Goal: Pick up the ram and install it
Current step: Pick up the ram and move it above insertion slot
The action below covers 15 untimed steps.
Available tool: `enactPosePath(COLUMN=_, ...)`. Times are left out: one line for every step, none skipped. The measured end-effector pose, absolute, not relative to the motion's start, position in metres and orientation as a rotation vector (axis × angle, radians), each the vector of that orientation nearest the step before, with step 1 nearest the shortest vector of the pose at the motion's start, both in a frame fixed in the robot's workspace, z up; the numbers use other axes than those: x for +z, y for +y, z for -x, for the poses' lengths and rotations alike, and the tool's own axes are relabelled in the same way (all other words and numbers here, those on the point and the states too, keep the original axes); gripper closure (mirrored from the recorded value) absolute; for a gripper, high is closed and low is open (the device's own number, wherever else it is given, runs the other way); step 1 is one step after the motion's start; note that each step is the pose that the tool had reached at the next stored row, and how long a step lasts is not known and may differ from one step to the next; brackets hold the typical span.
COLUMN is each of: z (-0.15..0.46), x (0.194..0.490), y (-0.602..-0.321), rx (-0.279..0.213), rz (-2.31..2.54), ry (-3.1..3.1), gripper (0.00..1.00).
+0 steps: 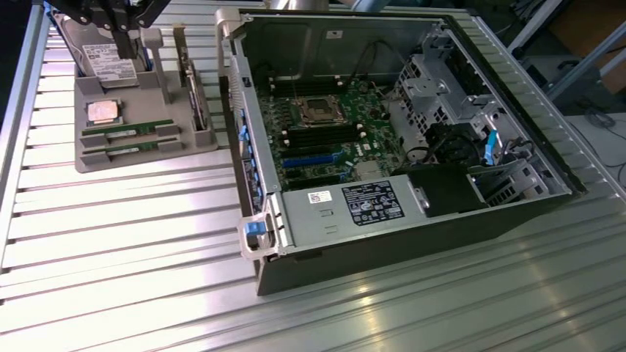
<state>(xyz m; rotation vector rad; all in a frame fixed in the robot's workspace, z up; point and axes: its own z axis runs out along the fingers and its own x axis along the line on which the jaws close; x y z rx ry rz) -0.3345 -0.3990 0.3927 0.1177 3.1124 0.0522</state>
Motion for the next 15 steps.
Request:
enactPosePath(z=0.3345, x=0.3927, y=-0.3989, rx=0.052, rz=-0.118, ry=3.112, gripper=0.89)
enactPosePath(z=0.3345, x=0.3927, y=-0.399, rx=0.052, rz=-0.116, ry=3.112, gripper=0.89)
enactPosePath(z=0.3345, x=0.3928, y=-0.3989, rx=0.052, rz=-0.108, ry=3.113, gripper=0.89)
enactPosePath(z=0.3345, x=0.3928, y=-0.3989, rx=0.053, rz=-0.085, ry=3.114, gripper=0.89)
enactPosePath(z=0.3345, x=0.3928, y=-0.3989, rx=0.053, rz=-0.034, ry=3.115, gripper=0.89)
enactPosePath(z=0.3345, x=0.3927, y=-0.3989, rx=0.054, rz=0.011, ry=3.116, gripper=0.89)
enactPosePath(z=0.3345, x=0.3928, y=-0.399, rx=0.054, rz=0.056, ry=3.116, gripper=0.89)
enactPosePath(z=0.3345, x=0.3928, y=-0.3989, rx=0.055, rz=0.136, ry=3.114, gripper=0.89)
enactPosePath(z=0.3345, x=0.3927, y=-0.3989, rx=0.056, rz=0.183, ry=3.113, gripper=0.89)
enactPosePath(z=0.3345, x=0.3927, y=-0.399, rx=0.057, rz=0.251, ry=3.109, gripper=0.89)
enactPosePath(z=0.3345, x=0.3927, y=-0.3989, rx=0.058, rz=0.323, ry=3.103, gripper=0.89)
enactPosePath(z=0.3345, x=0.3927, y=-0.399, rx=0.058, rz=0.407, ry=3.094, gripper=0.89)
enactPosePath(z=0.3345, x=0.3927, y=-0.3989, rx=0.059, rz=0.475, ry=3.085, gripper=0.89)
enactPosePath(z=0.3345, x=0.3927, y=-0.3989, rx=0.06, rz=0.558, ry=3.072, gripper=0.89)
enactPosePath(z=0.3345, x=0.3927, y=-0.3989, rx=0.06, rz=0.604, ry=3.064, gripper=0.89)
